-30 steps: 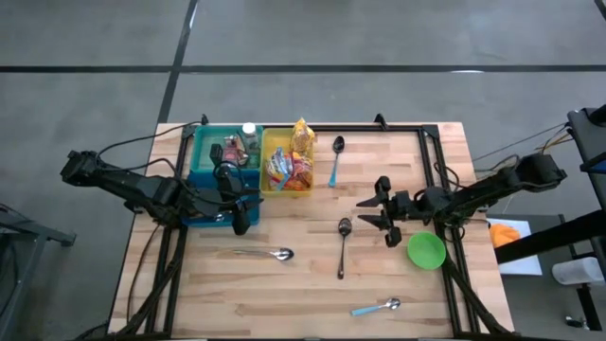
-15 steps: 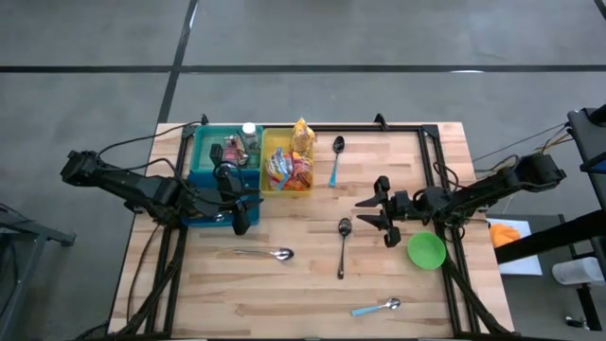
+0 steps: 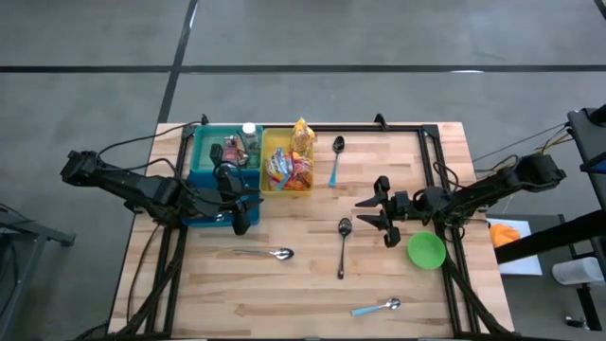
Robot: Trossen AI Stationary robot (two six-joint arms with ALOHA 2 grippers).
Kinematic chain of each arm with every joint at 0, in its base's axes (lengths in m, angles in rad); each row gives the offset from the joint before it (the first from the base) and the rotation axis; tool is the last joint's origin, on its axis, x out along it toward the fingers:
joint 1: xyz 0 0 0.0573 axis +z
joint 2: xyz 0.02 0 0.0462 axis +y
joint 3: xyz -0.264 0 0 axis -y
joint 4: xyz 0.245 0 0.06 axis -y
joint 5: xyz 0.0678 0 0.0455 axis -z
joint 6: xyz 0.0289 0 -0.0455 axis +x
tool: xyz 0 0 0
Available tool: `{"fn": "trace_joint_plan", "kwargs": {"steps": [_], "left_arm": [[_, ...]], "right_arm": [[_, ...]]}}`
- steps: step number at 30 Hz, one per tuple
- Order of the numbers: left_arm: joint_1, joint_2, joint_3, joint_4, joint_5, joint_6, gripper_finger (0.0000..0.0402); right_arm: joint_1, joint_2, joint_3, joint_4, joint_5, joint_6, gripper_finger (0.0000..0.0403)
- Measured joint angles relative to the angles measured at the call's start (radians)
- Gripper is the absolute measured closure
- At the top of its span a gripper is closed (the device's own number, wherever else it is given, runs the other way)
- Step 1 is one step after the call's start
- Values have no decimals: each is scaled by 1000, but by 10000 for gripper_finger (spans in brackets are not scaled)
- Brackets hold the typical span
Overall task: Pick & Place Food Item
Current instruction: Put the silver spoon into the blue bin
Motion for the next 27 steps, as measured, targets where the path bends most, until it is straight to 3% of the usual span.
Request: {"fn": "trace_joint_plan", "kwargs": {"steps": [10,15,19,27], "left_arm": [[0,0,0,0,0,2,256],[0,0,0,-1,-8,138,256],[0,0,0,-1,-8,155,256],[0,0,0,7,-8,-58,256]], "right_arm": [[0,0,0,0,0,0,256],[0,0,0,0,-1,1,256],[0,0,0,0,-1,3,256],[0,0,0,-1,-1,0,256]]}}
